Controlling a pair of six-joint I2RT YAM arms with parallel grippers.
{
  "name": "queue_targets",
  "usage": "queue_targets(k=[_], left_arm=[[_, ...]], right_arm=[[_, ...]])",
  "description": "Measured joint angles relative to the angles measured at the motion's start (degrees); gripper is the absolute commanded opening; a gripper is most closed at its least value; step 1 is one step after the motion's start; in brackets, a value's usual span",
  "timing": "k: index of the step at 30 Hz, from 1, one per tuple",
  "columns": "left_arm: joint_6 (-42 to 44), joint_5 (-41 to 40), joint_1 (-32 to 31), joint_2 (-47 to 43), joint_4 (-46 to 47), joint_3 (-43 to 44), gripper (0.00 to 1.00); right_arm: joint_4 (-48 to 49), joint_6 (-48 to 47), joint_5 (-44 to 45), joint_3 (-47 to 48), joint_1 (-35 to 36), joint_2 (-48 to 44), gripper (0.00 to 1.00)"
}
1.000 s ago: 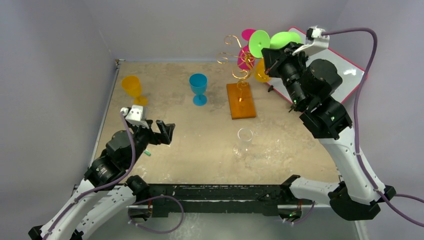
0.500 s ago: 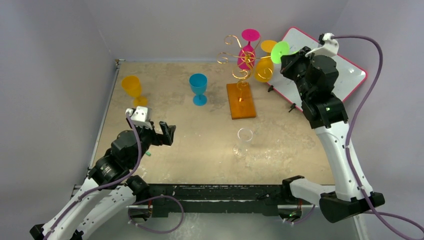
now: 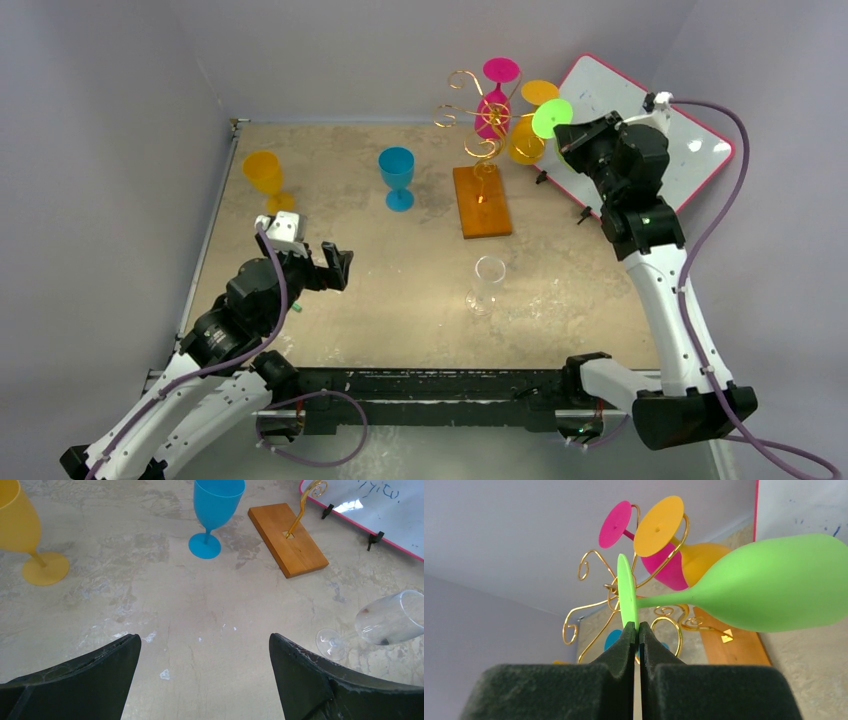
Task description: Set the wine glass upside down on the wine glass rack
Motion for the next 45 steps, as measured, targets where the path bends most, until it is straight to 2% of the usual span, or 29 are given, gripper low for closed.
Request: queue_targets(k=[15,45], left_arm=[[-0.1,0.0,0.0,0.1,0.0,0.0,1.0],[0.0,-0.5,0.0,-0.6,0.4,-0.9,1.0]], right_arm=[[5.7,8.0,-7.9,-5.8,-1.5,-0.4,0.0],[9.7,10.6,-16.2,-7.4,-2.2,3.1,0.0]])
